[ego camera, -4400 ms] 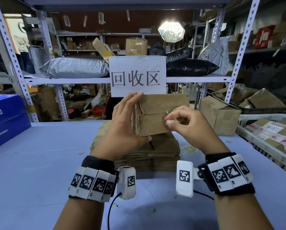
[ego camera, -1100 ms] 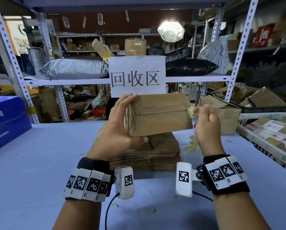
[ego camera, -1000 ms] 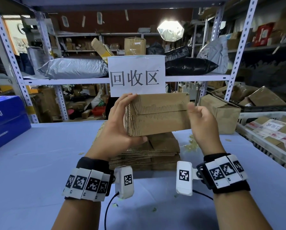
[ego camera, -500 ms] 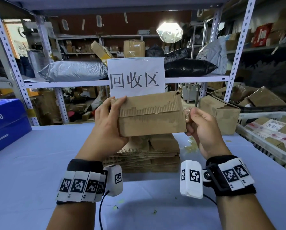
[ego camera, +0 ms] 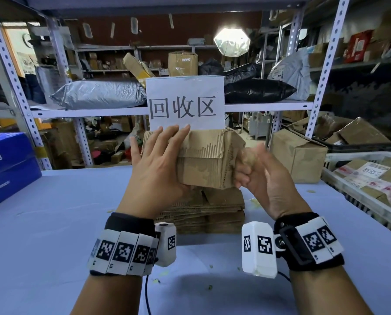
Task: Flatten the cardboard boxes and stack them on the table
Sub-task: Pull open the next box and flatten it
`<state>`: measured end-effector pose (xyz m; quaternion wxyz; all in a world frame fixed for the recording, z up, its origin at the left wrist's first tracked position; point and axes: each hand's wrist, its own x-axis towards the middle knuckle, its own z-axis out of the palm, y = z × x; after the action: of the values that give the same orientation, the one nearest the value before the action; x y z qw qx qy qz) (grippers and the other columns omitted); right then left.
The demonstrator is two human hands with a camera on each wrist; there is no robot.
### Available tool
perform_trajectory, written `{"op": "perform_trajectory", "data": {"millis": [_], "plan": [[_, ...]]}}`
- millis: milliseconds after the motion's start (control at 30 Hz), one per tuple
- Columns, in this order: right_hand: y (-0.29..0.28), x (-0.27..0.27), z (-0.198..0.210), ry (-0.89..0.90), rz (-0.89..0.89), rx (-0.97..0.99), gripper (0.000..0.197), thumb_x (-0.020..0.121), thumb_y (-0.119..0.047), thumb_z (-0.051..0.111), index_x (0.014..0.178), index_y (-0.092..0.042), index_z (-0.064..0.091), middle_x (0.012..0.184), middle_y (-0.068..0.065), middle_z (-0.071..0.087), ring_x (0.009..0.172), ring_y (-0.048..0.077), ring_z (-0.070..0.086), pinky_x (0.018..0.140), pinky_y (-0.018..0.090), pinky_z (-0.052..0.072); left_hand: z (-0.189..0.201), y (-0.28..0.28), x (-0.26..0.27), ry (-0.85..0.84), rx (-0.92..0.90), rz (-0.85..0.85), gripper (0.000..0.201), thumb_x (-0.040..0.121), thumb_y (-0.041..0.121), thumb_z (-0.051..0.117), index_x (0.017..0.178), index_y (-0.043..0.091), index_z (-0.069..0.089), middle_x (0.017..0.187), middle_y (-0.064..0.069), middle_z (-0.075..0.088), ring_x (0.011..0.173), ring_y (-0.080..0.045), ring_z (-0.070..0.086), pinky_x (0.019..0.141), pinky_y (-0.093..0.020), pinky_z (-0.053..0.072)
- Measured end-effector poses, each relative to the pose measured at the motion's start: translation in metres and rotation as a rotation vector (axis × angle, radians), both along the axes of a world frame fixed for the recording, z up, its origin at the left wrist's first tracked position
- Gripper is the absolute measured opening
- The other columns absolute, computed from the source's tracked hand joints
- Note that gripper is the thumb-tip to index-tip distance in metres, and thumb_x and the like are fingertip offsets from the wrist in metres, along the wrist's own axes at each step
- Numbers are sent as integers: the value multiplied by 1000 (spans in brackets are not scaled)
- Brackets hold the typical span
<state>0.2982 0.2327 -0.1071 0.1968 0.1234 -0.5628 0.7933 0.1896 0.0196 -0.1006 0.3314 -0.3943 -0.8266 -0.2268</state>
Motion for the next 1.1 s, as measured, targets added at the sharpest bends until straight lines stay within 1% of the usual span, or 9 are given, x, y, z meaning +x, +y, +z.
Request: {"op": "perform_trajectory", "data": {"millis": [67, 133, 233, 367, 533, 700, 867, 1000, 1100], "plan": [[-1, -1, -1, -10, -62, 71, 49, 84, -56, 62, 98, -9, 55, 69, 0, 34, 59, 13, 32, 59, 27, 40, -1, 0, -1, -13, 34, -20, 127, 57, 55, 91, 159, 36, 18, 162, 6, 27, 155, -23, 14, 123, -65, 2], [-2, -4, -1, -41, -229, 164, 33, 90, -42, 64, 93, -9, 59, 68, -1, 46, 57, 12, 36, 58, 28, 41, -2, -1, -3, -17, 54, -46, 123, 59, 52, 90, 159, 31, 23, 161, 4, 30, 154, -25, 18, 123, -63, 12], [-1, -10, -2, -97, -353, 174, 22, 102, -27, 51, 90, -11, 60, 65, -4, 54, 54, 12, 46, 60, 32, 43, -1, -2, -3, -12, 73, -66, 114, 61, 60, 75, 159, 27, 27, 160, 2, 33, 152, -28, 23, 122, -57, 19], [3, -11, -2, -98, -393, 168, 25, 107, -25, 43, 110, -17, 66, 92, 2, 69, 69, 15, 59, 65, 30, 52, -1, -2, -4, -32, 119, -72, 109, 62, 63, 67, 158, 28, 29, 159, 3, 34, 150, -26, 25, 122, -56, 21], [8, -13, -5, -122, -423, 246, 28, 109, -33, 35, 115, -45, 60, 100, -26, 66, 78, -17, 62, 74, 20, 53, 0, -1, -6, -26, 128, -73, 109, 61, 61, 70, 157, 27, 30, 159, 3, 34, 150, -24, 26, 123, -54, 21], [13, -13, -9, -61, -359, 220, 30, 103, -17, 49, 133, -19, 57, 72, -22, 68, 61, -4, 57, 62, 20, 50, 1, 3, -6, -20, 113, -70, 110, 60, 55, 75, 157, 27, 30, 158, 3, 35, 149, -26, 27, 122, -54, 21], [19, -13, -7, -24, -427, 25, 59, 78, -23, 75, 128, -14, 46, 84, 0, 77, 69, 17, 72, 59, 25, 58, 1, 4, -8, -28, 122, -67, 111, 61, 51, 80, 157, 26, 30, 159, 2, 35, 150, -26, 26, 123, -51, 20], [18, -14, -8, -8, -509, 85, 13, 97, -14, 62, 108, -7, 62, 80, 0, 76, 70, 13, 72, 54, 20, 54, 1, 8, -8, -12, 109, -72, 112, 61, 48, 85, 156, 26, 31, 159, 3, 35, 150, -25, 26, 123, -52, 21], [15, -16, -7, -30, -522, 129, 22, 105, -19, 49, 109, -6, 67, 83, 0, 73, 67, 10, 67, 53, 20, 52, 1, 9, -9, -13, 108, -68, 113, 61, 44, 89, 156, 26, 31, 158, 3, 35, 150, -25, 26, 123, -52, 21]]}}
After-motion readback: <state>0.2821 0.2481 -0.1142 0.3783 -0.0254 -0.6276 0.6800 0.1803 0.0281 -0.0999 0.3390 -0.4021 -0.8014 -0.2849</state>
